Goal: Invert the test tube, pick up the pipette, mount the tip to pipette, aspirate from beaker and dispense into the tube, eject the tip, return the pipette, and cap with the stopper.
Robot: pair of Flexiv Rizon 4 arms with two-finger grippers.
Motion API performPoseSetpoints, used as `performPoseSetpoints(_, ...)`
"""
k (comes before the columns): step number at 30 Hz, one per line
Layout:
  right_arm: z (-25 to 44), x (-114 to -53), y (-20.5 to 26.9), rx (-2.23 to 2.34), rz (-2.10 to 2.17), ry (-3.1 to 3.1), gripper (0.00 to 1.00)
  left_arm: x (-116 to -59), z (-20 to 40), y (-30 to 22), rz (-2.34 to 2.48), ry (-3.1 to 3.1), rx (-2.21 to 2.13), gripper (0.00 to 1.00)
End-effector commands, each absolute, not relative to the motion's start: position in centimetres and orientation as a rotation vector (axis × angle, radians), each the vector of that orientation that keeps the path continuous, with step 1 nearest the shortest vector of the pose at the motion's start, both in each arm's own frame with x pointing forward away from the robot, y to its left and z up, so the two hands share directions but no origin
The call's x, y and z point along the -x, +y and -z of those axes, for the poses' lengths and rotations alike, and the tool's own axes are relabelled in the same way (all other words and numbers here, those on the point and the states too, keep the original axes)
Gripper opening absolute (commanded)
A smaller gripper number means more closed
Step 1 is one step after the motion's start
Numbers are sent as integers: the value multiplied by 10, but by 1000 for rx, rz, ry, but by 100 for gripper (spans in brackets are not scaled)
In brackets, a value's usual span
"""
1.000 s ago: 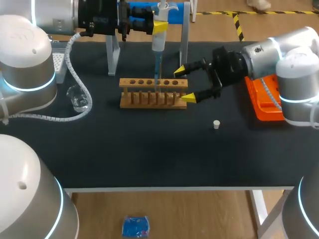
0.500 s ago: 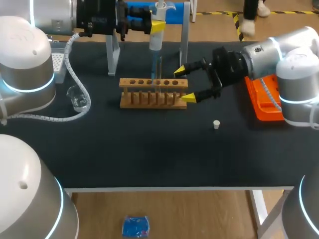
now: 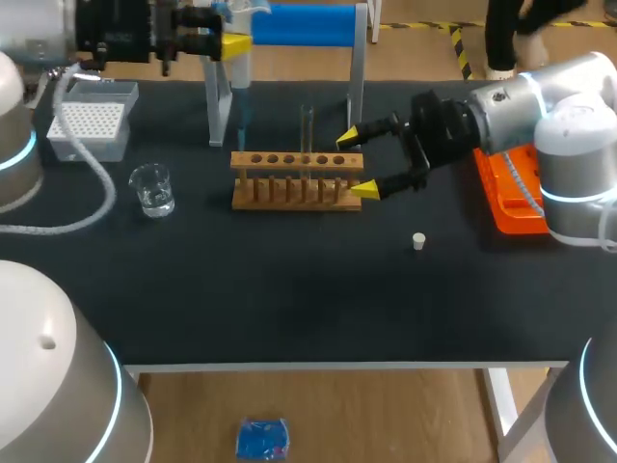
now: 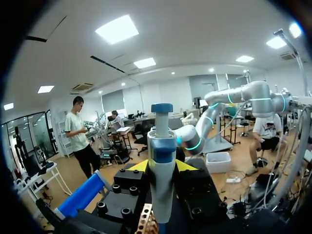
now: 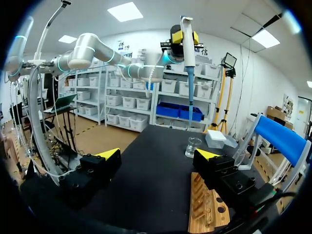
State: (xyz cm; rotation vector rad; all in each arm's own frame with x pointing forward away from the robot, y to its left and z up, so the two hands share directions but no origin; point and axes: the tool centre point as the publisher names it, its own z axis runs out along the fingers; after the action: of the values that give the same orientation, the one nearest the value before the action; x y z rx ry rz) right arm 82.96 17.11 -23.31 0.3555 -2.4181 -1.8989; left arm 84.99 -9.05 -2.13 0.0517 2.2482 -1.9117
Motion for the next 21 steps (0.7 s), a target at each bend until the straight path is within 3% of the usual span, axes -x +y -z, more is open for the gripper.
performPoseSetpoints(1, 232, -830, 170, -358, 1894, -2418, 100, -853, 25, -34, 1930, 2277, -100, 0)
performPoseSetpoints(21, 232, -830, 170, -358, 1894, -2418, 100, -889, 76, 54, 2004, 2266, -119, 0)
